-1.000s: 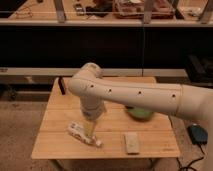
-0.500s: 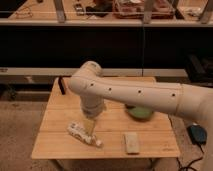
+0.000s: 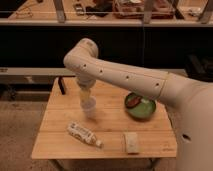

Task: Knock the eraser over

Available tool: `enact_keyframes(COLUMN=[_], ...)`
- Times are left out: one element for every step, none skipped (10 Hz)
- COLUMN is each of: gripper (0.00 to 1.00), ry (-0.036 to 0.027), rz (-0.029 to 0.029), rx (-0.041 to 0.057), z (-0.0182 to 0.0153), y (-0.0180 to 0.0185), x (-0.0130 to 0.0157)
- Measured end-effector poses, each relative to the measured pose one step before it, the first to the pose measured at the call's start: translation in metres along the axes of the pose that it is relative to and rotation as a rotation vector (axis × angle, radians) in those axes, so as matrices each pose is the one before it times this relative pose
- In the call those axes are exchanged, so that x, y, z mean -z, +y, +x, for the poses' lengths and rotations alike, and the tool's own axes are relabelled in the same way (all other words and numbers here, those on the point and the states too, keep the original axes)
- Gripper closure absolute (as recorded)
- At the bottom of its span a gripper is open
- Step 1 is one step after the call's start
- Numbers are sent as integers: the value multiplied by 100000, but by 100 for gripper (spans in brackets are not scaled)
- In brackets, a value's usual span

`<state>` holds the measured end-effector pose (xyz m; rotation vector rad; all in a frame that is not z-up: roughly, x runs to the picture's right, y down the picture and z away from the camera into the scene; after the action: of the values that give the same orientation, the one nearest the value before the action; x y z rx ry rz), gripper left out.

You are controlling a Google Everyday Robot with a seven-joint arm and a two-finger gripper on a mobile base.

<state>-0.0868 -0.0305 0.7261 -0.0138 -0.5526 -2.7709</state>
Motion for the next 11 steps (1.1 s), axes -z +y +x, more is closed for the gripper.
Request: enact_keyframes(gripper=[20,20,20,20,20,20,20,20,20,20,20], ry=[4318,5653,1930,864,84,-25,16,-56,-24,56,224], rz=[-4147,-5446,-2112,-800,8,75,-12,-42,28,4,9], rx=[-930,-3652,-1336,-433,195,98,8,-106,15,59,165], z=[1046,731,199,154,147,30,10,-80,-8,56,110], y=[2343,3589,1335,480,-59,-56,2,44,-14,-15,47], x=[-563,-1360,-605,-260,31,-46,13,10,-18,13,13])
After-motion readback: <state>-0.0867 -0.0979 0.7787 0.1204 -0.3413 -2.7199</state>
